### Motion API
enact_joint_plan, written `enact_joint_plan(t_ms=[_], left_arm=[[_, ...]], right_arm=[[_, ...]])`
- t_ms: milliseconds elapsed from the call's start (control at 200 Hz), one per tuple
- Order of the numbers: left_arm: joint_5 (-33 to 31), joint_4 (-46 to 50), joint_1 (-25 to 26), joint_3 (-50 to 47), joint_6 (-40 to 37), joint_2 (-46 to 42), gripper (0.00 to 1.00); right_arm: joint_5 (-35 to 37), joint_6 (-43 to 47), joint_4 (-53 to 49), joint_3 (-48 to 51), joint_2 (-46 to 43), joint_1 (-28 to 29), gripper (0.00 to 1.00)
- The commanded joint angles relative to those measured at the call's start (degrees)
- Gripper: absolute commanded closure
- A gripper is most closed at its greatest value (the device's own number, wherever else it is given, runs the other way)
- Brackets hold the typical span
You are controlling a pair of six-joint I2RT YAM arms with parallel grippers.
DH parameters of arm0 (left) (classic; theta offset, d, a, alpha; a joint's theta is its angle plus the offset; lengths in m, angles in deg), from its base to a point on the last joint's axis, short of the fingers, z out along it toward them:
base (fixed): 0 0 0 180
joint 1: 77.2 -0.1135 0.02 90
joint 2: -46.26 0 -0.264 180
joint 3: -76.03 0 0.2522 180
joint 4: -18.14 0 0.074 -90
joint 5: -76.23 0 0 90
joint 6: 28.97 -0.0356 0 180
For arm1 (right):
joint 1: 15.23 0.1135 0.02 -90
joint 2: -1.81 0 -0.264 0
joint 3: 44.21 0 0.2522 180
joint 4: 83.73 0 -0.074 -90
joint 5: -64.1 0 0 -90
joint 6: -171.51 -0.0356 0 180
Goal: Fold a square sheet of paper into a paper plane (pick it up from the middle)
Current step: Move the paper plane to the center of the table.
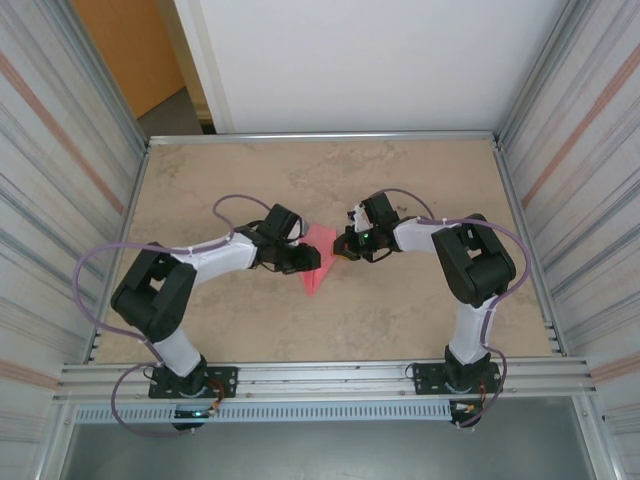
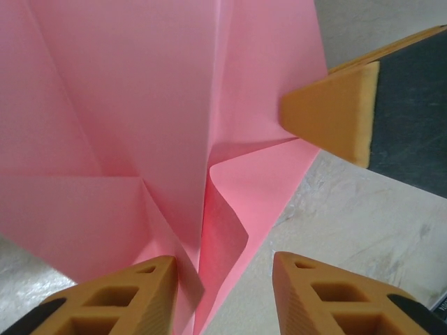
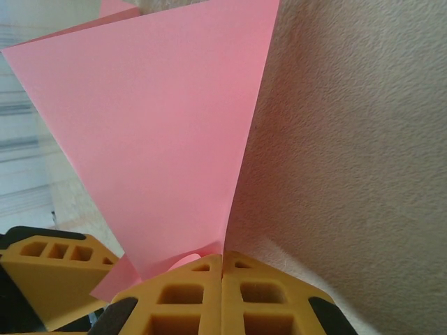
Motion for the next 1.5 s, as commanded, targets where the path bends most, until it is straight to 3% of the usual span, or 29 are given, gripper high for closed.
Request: enact_joint_plan(t_ms=[0,682,1052,1318,1493], left_arm=[[-1.47,2.57,0.48,2.01,-1.57,1.42,0.59],[-8.67,8.89,3.08,7.47,-1.8,6.74,0.59],[-8.84,9.56,3.6,8.59,-2.37,7.36,0.54],[-9.9,11.26,3.62,9.27,-2.02,8.58,0.61],[-10.78,11.62,3.61,9.26,-2.1,7.68,0.72]], right_arm=[[-0.23,1.89,-0.96,-1.06,0.02,0.48,0.99],[-2.15,2.15,-0.38,-1.92,0.21,0.81,0.94],[-3.22,2.06,0.29,-1.92,-0.12,0.99,0.91],[-3.76,1.89,0.52,-1.8,-0.18,1.19,0.9],[-1.84,1.54,0.02,-1.44,-1.39,1.06,0.8]])
